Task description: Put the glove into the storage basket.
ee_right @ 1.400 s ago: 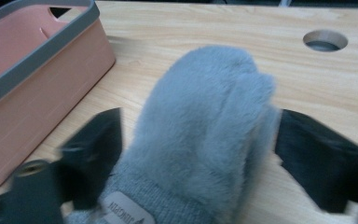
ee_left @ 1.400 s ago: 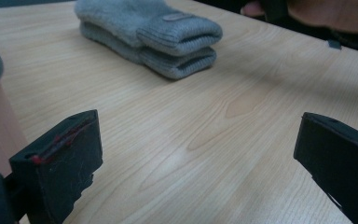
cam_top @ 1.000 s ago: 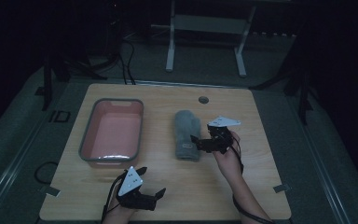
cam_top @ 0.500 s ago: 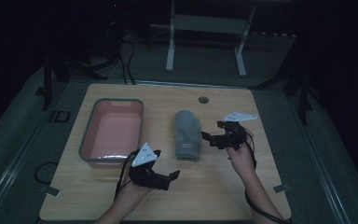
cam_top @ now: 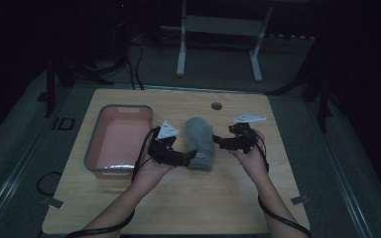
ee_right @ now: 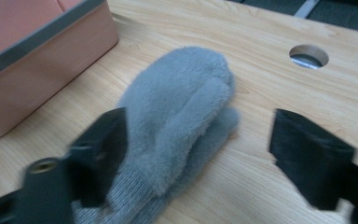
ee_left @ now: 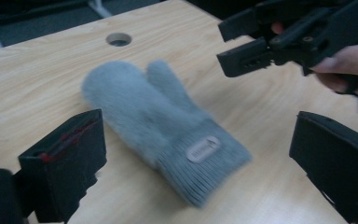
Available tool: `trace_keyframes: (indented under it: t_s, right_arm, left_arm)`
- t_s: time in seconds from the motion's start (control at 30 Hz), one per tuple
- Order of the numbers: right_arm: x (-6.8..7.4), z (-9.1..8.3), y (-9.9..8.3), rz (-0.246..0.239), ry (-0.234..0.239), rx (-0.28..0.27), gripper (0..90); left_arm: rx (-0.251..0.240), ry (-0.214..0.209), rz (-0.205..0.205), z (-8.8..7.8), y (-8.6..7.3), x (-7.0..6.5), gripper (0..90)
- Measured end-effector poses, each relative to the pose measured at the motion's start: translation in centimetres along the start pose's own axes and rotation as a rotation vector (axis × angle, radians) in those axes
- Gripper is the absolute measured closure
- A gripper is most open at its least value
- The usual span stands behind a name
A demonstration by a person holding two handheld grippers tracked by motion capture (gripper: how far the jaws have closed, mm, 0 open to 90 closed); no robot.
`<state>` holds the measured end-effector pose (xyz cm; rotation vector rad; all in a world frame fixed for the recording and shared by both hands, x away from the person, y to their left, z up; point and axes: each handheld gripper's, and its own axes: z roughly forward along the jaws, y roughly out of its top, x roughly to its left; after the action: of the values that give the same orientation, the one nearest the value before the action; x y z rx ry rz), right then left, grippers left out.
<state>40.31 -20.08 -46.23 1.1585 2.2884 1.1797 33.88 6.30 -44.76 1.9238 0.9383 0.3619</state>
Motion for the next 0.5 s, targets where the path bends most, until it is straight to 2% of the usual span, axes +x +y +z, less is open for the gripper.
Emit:
trace_keyframes:
  t_s: [0.07,0.1,0.13,0.17,0.23,0.3,0.37,0.43,0.5]
  right_arm:
    - [-0.1,0.6,0.2,0.011,0.01,0.013,28.8]
    - [-0.2,1.0,0.3,0.018,0.01,0.022,34.5]
    - [-0.3,1.3,0.4,0.027,0.016,0.027,39.2]
    - [-0.4,1.7,0.4,0.037,0.022,0.037,39.2]
    - [-0.6,2.4,0.4,0.05,0.023,0.061,45.0]
    - [-0.7,3.1,0.1,0.067,0.043,0.086,44.9]
    - [-0.7,3.9,-0.1,0.064,0.043,0.117,44.8]
    - [-0.7,4.6,-0.5,0.063,0.051,0.146,44.4]
    - [-0.9,5.4,-0.9,0.074,0.054,0.171,43.0]
  left_arm:
    - [0.007,-0.007,-0.013,0.5,0.3,0.3,4.2]
    - [0.04,-0.002,-0.038,1.7,0.8,1.0,4.3]
    - [0.04,-0.002,-0.038,1.7,0.8,1.0,5.9]
    - [0.077,0.024,-0.063,3.0,1.0,1.7,7.3]
    - [0.11,0.034,-0.114,4.3,1.1,2.3,7.4]
    - [0.144,0.056,-0.137,5.6,1.1,2.8,13.7]
    - [0.158,0.068,-0.152,6.2,1.1,3.1,14.7]
    - [0.234,0.077,-0.199,8.3,0.8,3.8,15.2]
    - [0.285,0.098,-0.18,9.3,0.6,3.9,17.6]
